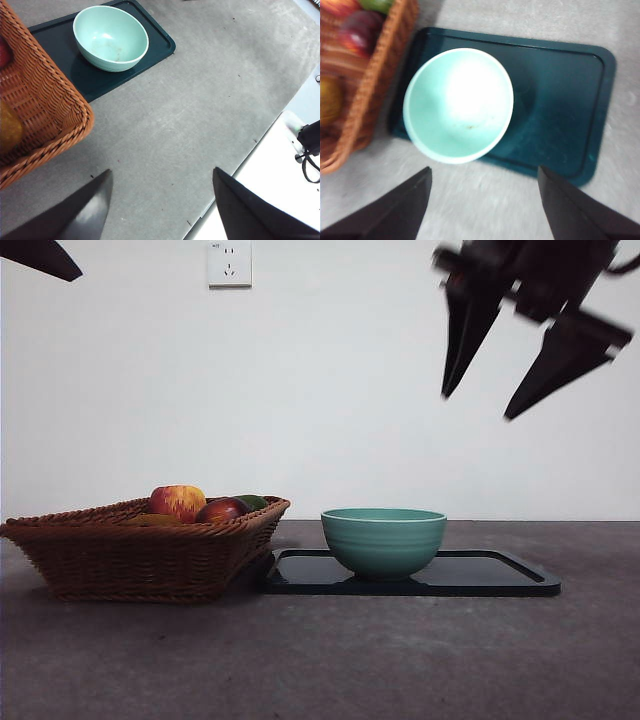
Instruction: Pick up the wifruite, put it on the bowl, pick up the plate, put it on desk
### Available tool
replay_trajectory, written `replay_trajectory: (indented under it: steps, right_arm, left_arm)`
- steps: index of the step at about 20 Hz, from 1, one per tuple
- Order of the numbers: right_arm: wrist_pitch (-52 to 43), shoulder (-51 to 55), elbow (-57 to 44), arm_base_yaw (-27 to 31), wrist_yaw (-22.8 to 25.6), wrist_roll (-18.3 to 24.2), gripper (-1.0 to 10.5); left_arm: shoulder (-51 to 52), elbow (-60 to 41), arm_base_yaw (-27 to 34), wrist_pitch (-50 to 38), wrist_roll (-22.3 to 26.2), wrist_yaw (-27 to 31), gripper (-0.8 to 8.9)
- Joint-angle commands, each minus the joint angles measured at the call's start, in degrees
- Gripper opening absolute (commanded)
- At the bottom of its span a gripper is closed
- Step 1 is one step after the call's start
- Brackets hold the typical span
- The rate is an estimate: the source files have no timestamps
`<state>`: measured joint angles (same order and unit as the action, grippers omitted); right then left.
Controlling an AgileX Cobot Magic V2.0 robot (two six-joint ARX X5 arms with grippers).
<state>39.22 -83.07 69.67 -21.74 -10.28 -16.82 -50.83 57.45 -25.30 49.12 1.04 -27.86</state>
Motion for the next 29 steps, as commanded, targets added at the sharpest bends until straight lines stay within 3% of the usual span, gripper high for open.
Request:
replay_trajectory:
  steps: [1,13,21,29]
  right_arm:
    - [-3.5,-4.52,0.98,-0.24,0.02,1.03,3.4]
    - [-16.11,-19.28,1.01,-0.24,1.4,0.68,3.1]
    - [-19.91,-21.62,1.01,-0.13,3.41,0.68,0.9]
    - [-20.37,-21.92,1.01,0.17,4.35,0.81,0.1]
  left_arm:
    - [-0.35,0.79,-0.28,-0.44,1.14,-0.35,3.12]
    - [-0.35,0.79,-0.28,-0.22,1.14,-0.35,3.12]
    - [-0.35,0.79,-0.28,-0.2,1.11,-0.37,3.12]
    - [-0.35,0.79,-0.28,-0.2,1.11,-0.35,3.12]
